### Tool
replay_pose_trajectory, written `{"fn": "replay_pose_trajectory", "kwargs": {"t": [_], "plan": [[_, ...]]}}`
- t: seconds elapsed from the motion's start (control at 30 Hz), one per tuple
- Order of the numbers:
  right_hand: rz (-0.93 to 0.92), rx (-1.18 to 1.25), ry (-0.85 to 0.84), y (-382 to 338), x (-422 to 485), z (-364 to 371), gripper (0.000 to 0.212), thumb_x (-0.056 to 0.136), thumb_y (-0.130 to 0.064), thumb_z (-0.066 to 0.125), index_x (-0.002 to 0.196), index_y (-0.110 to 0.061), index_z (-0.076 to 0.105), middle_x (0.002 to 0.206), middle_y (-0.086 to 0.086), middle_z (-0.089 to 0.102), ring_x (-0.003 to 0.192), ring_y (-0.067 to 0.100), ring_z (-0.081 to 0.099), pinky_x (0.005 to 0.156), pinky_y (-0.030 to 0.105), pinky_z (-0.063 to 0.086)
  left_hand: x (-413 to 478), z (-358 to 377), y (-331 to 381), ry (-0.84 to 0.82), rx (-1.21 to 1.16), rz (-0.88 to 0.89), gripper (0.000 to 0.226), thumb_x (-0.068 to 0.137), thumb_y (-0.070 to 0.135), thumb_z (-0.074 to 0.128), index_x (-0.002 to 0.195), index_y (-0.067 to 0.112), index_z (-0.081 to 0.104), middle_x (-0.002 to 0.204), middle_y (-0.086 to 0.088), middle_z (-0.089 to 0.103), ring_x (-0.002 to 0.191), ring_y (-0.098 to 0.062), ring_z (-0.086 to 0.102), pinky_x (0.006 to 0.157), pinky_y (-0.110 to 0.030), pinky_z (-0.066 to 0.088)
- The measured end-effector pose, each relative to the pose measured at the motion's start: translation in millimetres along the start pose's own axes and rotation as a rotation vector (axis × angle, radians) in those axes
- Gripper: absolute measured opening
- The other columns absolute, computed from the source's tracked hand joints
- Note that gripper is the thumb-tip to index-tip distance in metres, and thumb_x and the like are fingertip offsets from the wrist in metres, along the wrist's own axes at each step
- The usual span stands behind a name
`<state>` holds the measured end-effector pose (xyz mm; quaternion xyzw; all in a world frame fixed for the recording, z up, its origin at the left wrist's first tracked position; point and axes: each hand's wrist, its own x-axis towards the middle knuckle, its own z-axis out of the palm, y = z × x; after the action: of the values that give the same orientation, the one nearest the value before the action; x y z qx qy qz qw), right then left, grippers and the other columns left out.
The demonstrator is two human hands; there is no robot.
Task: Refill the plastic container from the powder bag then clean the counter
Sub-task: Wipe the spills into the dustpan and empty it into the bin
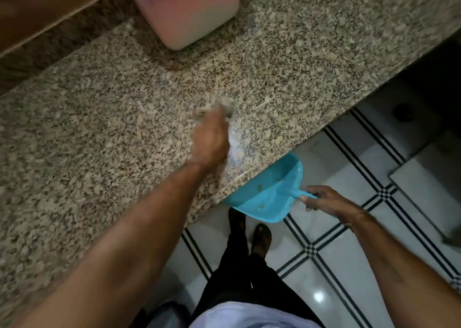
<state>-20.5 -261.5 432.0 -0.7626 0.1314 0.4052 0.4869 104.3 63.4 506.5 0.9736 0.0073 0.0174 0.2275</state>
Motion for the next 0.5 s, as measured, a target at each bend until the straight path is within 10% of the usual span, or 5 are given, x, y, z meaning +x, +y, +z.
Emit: {"fn": "replay_pose_trajectory", "kwargs": {"t": [0.1,0.3,0.5], "plan": [[0.006,-0.008,-0.012,-5,0,-15,0.018,0.100,-0.023,0.068,0.116,-0.021,0.076,0.089,-0.003,0.073,0.073,0.005,0.065,0.073,0.023,0.049,8,-1,17,-0.006,-0.054,0.104,0.022,0.112,0.042,0.027,0.117,0.031,0.046,0.099,0.008,0.056,0.068,-0.002,0.051,0.052,-0.023,0.047],[0.058,-0.015,0.020,10,-2,-41,0.018,0.100,-0.028,0.068,0.109,-0.016,0.077,0.076,0.001,0.069,0.075,0.011,0.061,0.073,0.027,0.047,91,-30,-52,0.208,0.041,-0.641,0.032,0.108,0.029,0.042,0.137,0.017,0.048,0.129,-0.009,0.062,0.109,-0.028,0.063,0.086,-0.040,0.049],[0.081,0.014,0.046,12,1,-43,0.012,0.100,-0.024,0.066,0.105,-0.023,0.077,0.072,-0.001,0.067,0.065,0.000,0.060,0.063,0.013,0.047,91,24,39,-0.065,-0.072,0.106,0.027,0.113,0.035,0.029,0.122,0.027,0.053,0.090,0.007,0.062,0.058,0.001,0.051,0.038,-0.010,0.037]]}}
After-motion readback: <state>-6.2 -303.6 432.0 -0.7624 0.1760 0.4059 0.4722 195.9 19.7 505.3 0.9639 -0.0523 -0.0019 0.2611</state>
